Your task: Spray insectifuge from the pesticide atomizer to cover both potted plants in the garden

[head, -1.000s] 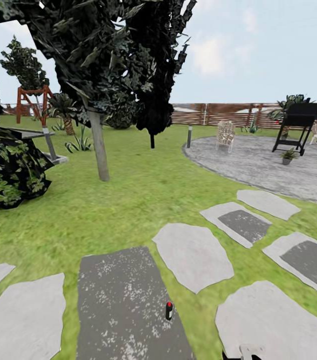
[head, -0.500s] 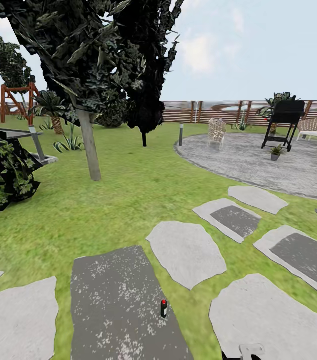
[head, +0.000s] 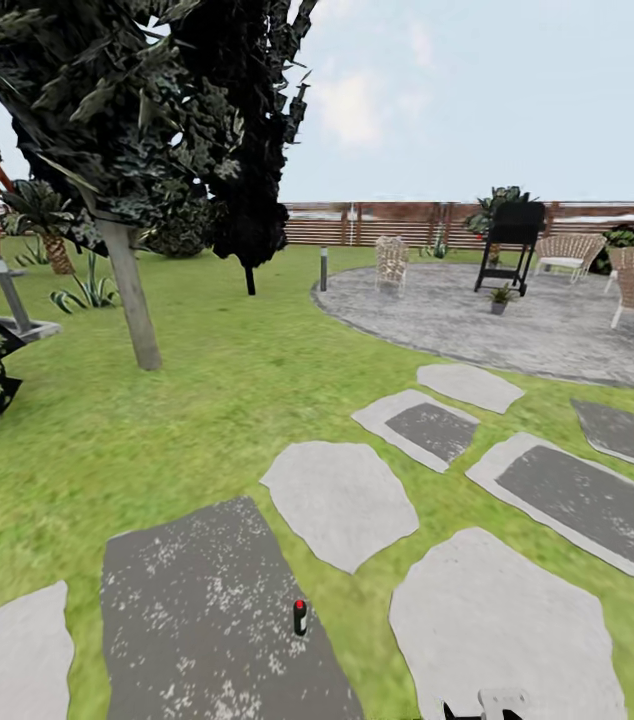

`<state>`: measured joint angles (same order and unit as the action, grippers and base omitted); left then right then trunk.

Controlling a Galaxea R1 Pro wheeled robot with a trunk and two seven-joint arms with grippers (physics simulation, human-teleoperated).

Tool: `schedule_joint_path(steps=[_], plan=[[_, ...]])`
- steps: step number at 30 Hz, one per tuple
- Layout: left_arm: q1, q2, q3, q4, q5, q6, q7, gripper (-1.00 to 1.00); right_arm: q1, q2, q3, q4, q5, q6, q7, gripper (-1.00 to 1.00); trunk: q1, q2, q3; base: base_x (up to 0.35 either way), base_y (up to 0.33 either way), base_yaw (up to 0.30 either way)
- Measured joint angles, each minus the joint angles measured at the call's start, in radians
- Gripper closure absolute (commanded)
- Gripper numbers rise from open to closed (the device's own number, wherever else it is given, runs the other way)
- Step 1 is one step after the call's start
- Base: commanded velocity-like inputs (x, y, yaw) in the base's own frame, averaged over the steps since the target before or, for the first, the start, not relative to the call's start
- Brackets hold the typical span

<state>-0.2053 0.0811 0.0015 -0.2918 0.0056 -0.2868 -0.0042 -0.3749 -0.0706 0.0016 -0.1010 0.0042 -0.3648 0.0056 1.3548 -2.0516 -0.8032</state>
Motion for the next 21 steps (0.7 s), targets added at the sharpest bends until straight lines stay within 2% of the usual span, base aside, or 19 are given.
schedule_joint_path(steps=[9, 21], plan=[[0.000, 0.000, 0.000, 0.000, 0.000, 0.000, 0.000, -1.00, 0.000, 0.000, 0.000, -0.001, -0.001, 0.000, 0.000, -1.00, 0.000, 0.000, 0.000, 0.000, 0.233, -0.281], [0.000, 0.000, 0.000, -0.001, 0.000, 0.000, 0.000, -1.00, 0.000, -0.006, -0.001, 0.000, 0.000, -0.001, -0.001, -1.00, 0.000, 0.000, 0.000, 0.040, 0.303, -0.028]])
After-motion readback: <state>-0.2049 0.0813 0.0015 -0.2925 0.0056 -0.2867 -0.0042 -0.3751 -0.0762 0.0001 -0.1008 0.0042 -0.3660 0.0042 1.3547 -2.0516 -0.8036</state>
